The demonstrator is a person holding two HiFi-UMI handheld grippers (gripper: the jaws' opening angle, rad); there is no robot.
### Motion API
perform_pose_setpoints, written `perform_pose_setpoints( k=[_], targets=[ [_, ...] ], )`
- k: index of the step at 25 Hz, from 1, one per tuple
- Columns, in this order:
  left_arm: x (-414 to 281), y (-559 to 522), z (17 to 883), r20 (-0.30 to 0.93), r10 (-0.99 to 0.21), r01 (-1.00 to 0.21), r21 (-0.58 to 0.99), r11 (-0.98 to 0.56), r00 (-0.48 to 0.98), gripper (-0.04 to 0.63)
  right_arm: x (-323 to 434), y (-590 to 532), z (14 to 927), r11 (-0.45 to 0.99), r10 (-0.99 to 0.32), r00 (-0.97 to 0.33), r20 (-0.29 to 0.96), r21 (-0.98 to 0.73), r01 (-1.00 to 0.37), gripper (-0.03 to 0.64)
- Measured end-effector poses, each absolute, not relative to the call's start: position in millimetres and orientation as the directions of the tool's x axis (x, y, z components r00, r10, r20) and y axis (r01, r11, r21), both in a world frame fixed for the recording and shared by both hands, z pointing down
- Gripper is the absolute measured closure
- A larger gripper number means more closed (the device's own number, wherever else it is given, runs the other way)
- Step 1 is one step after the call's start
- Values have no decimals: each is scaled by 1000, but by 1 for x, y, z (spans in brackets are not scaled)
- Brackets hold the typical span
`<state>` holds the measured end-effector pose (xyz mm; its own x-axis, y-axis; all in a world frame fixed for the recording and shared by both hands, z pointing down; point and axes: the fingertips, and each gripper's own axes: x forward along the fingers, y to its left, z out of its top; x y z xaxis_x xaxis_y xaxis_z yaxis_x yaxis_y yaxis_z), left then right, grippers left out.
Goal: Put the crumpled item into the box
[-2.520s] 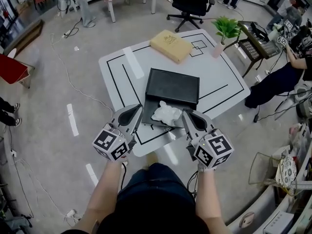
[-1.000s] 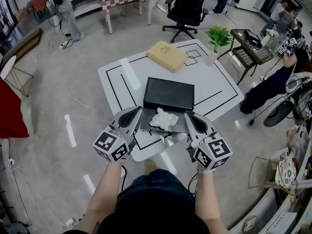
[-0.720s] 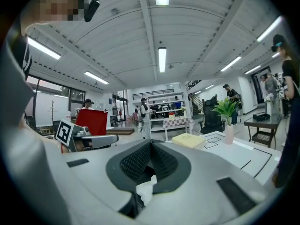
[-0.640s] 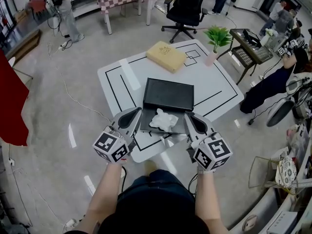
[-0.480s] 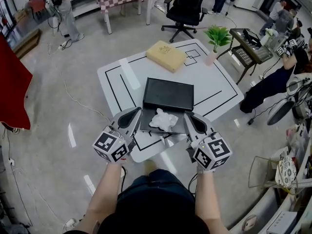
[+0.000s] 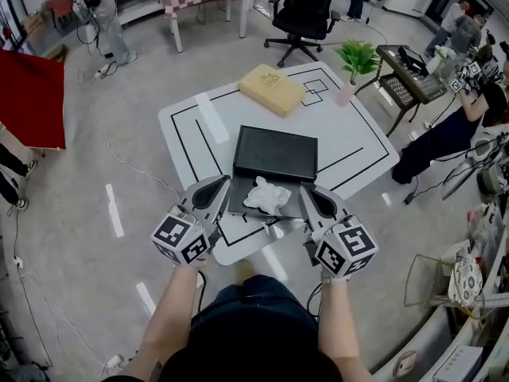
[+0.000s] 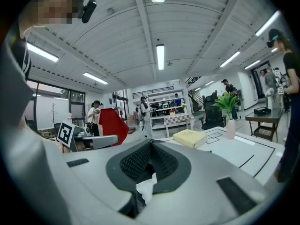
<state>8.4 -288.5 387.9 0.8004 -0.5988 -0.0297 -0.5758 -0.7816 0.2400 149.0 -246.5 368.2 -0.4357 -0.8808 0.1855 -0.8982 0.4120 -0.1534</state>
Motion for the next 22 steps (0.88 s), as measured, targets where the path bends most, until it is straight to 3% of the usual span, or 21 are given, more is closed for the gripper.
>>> perform_pose_setpoints(
  k=[22],
  targets=[
    [7,-306,420,25,-606,-587,284,-758,795,594,144,-267,407,423,-848,-463,260,-195,-885,612]
  ],
)
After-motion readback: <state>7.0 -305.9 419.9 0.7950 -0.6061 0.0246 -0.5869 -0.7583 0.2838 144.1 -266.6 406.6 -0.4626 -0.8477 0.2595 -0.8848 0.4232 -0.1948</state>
